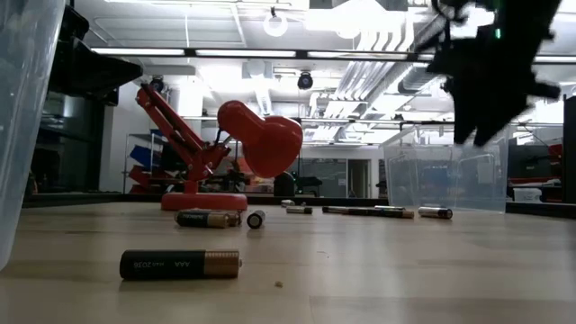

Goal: Sort batteries
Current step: Put the silver battery into the top transparent bin

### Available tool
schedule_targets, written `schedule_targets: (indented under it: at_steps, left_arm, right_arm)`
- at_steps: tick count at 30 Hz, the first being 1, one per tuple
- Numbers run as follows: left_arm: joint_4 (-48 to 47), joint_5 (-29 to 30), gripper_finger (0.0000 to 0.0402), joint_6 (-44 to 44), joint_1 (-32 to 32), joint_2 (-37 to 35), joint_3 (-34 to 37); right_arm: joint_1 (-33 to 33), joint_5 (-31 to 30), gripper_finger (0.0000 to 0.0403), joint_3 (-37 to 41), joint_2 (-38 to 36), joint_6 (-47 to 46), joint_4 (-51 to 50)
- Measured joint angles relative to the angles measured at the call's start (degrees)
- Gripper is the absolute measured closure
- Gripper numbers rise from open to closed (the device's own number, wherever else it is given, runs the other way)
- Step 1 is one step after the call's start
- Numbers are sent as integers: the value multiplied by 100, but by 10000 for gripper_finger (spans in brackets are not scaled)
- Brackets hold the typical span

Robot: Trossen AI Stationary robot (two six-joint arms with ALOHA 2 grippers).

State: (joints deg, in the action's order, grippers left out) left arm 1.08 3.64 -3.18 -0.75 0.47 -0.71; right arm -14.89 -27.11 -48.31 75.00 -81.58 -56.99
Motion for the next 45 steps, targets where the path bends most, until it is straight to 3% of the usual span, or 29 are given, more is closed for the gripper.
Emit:
schedule_targets:
  at_steps: [6,13,19,33,36,40,42,45]
  left_arm:
    - [2,0,402,0,0,0,0]
    - [2,0,401,1,1,0,1]
    - [0,-1,402,0,0,0,0]
    - [2,0,402,0,0,0,0]
    - [1,-1,402,0,1,0,0]
    - [2,1,401,0,2,0,0]
    - [0,-1,401,0,2,0,1]
    - [0,-2,401,0,2,0,0]
  right_arm:
    - [530,183,236,1111,0,1057,2049]
    - [1118,80,236,1596,13,1330,2368]
    - [1141,124,236,1746,37,1853,3464]
    - [1180,184,239,1695,1093,1731,3646]
    - [1155,187,275,1686,1189,1720,3608]
    - [983,423,376,1383,1009,1864,3135]
    - [888,830,377,1104,856,1999,2680]
    - [772,788,371,390,505,2262,1952]
